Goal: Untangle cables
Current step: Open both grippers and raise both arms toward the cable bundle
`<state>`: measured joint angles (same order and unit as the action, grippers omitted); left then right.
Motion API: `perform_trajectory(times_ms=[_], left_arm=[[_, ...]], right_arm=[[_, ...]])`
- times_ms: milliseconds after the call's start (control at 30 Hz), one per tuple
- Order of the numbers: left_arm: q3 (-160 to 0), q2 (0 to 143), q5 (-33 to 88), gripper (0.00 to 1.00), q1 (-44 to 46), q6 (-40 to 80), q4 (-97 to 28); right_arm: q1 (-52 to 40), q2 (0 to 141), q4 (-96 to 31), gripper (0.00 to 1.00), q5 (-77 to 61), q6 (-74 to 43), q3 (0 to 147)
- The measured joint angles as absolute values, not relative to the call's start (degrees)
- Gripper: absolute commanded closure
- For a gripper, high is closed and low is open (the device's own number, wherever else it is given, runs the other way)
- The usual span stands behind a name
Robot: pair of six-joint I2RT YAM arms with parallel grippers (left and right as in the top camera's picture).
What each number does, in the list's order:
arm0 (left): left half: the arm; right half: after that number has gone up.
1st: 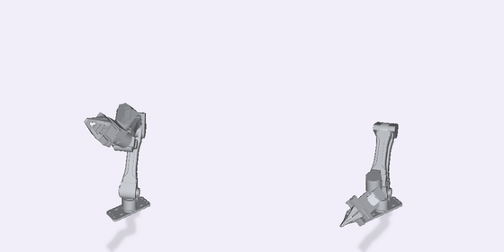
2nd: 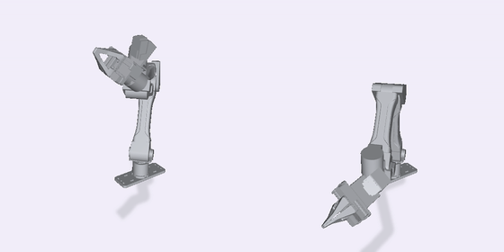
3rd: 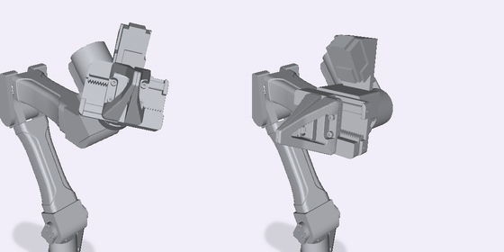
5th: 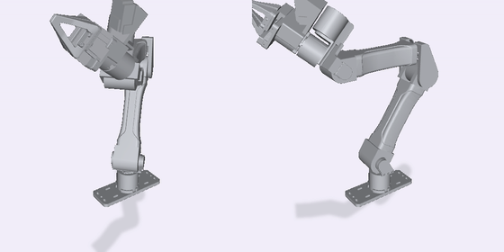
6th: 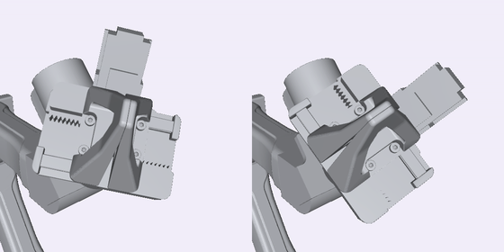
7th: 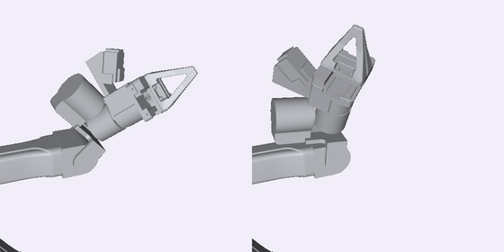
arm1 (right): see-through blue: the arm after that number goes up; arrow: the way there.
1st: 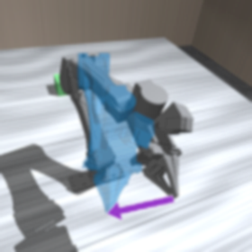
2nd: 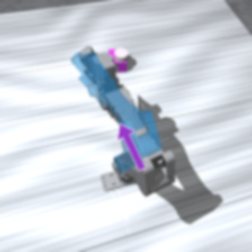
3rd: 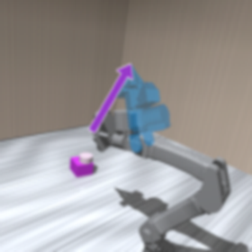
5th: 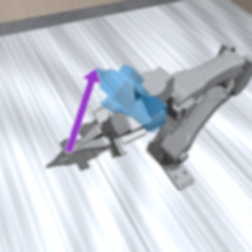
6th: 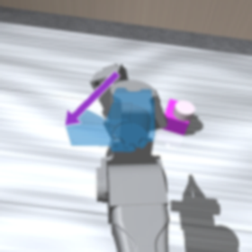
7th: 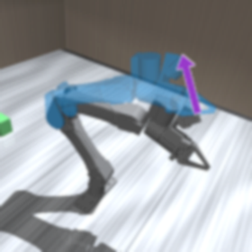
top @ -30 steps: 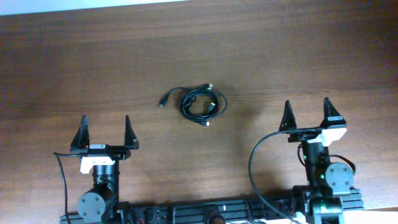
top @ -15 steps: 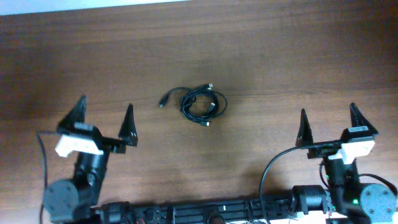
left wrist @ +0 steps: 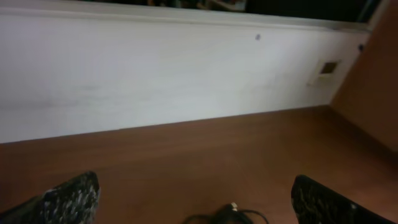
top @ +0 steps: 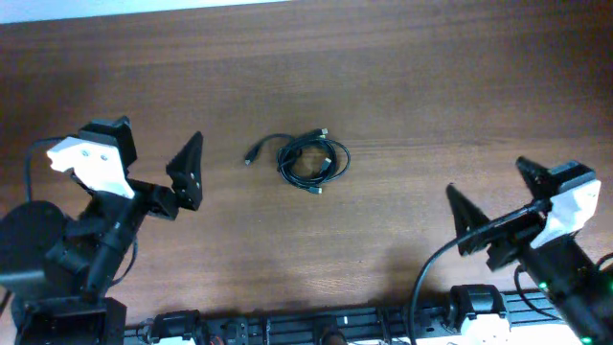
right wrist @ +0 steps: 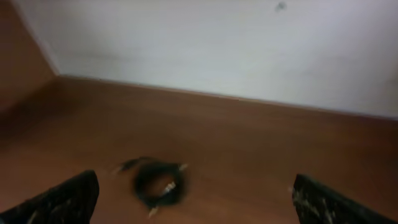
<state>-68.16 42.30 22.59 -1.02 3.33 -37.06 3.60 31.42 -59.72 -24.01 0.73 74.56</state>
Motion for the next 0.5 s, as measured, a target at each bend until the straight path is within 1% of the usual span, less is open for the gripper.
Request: perform_trajectory(times_ms=[67,200,333,500], left_arm=[[-68.2,42.2,24.5,0.01,-1.0,3.3,-37.1],[-68.2,42.2,26.2,0.01,-1.0,3.3,-37.1],[-68.2,42.2,28.1,0.01,-1.0,3.4,-37.1],[-68.2,42.2,30.9,0.01,-1.0,3.3,-37.1]], right_arm=[[3.6,33.6,-62.0,0.01,-27.6,0.1,78.8],[3.6,34.1,-62.7,0.01,-32.1,-0.3,81.8],[3.6,34.1,-65.4,0.01,-35.2,-0.5,82.1],[3.6,34.1,-65.2,0.01,-36.5,-0.9,82.1]])
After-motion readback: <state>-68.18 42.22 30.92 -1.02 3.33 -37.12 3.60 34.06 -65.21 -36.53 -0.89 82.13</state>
